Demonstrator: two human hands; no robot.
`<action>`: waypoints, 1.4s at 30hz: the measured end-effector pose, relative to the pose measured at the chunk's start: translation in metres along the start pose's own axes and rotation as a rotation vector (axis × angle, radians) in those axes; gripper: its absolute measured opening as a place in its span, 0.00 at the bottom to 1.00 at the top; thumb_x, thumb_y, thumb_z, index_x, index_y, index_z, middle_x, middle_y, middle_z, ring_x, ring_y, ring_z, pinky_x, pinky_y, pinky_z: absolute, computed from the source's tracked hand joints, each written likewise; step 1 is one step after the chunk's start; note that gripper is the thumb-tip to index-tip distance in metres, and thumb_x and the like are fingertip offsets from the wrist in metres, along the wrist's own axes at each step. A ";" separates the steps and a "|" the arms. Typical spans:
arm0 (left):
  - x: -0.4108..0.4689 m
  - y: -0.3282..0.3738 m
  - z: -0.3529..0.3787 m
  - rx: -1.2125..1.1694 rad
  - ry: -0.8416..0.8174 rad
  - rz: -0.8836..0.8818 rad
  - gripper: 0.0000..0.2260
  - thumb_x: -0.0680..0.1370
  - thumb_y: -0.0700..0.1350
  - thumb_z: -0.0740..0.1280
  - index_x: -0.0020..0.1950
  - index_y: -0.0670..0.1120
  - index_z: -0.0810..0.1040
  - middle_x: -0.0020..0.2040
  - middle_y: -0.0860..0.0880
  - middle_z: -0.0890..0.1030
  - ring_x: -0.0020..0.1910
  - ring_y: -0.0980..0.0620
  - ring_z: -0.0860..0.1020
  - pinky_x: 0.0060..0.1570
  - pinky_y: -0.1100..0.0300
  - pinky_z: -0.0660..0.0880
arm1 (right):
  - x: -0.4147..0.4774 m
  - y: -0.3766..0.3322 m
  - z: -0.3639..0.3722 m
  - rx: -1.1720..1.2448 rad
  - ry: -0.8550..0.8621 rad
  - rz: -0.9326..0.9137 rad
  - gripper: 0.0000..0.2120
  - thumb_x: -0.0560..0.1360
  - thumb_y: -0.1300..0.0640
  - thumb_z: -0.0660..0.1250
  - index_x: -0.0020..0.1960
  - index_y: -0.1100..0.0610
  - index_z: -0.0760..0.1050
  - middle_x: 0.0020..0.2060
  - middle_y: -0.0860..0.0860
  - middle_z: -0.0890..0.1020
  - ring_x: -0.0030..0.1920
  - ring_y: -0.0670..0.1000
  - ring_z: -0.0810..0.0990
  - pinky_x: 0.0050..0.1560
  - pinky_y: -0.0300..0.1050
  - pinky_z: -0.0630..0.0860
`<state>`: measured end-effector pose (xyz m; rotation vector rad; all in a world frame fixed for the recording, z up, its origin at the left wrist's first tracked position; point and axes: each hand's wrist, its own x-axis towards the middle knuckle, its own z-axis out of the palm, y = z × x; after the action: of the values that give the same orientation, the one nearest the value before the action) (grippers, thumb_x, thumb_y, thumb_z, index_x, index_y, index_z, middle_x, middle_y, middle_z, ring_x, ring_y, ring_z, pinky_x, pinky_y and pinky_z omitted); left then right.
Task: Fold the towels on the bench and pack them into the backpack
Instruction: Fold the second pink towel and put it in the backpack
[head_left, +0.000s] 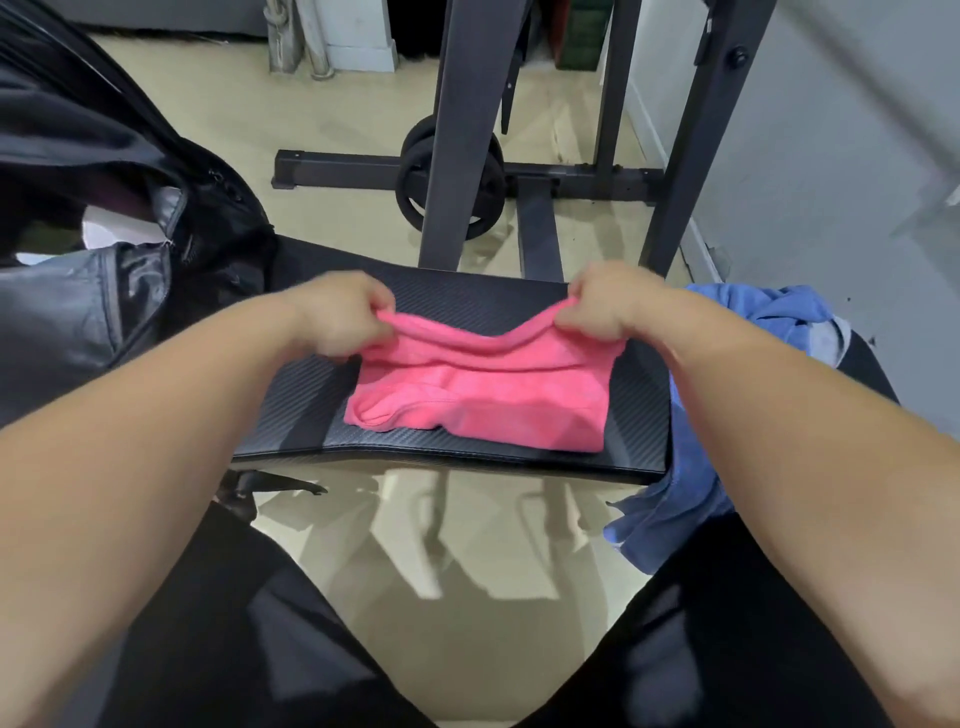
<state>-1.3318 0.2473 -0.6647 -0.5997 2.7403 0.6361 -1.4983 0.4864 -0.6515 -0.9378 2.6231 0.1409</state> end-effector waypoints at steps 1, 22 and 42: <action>0.004 0.000 -0.008 0.033 0.129 0.010 0.04 0.74 0.43 0.68 0.40 0.44 0.78 0.37 0.43 0.80 0.40 0.41 0.80 0.39 0.53 0.74 | 0.002 0.002 -0.005 0.051 0.134 0.024 0.12 0.78 0.50 0.62 0.37 0.53 0.69 0.39 0.53 0.75 0.43 0.58 0.74 0.37 0.45 0.66; 0.038 -0.020 -0.001 0.060 0.652 -0.063 0.07 0.76 0.42 0.64 0.49 0.43 0.80 0.49 0.40 0.77 0.49 0.36 0.76 0.43 0.50 0.70 | 0.047 -0.010 0.014 0.226 0.421 -0.032 0.05 0.79 0.52 0.67 0.45 0.50 0.74 0.46 0.51 0.77 0.44 0.55 0.74 0.38 0.45 0.66; -0.040 -0.031 0.086 -0.019 0.430 -0.088 0.22 0.67 0.64 0.75 0.42 0.48 0.73 0.40 0.50 0.78 0.41 0.46 0.76 0.40 0.52 0.74 | -0.012 0.002 0.090 0.448 0.332 0.149 0.23 0.67 0.40 0.78 0.39 0.52 0.66 0.39 0.50 0.77 0.42 0.54 0.75 0.39 0.47 0.67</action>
<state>-1.2695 0.2758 -0.7369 -0.9538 3.0771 0.5668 -1.4647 0.5134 -0.7314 -0.6512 2.8362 -0.5906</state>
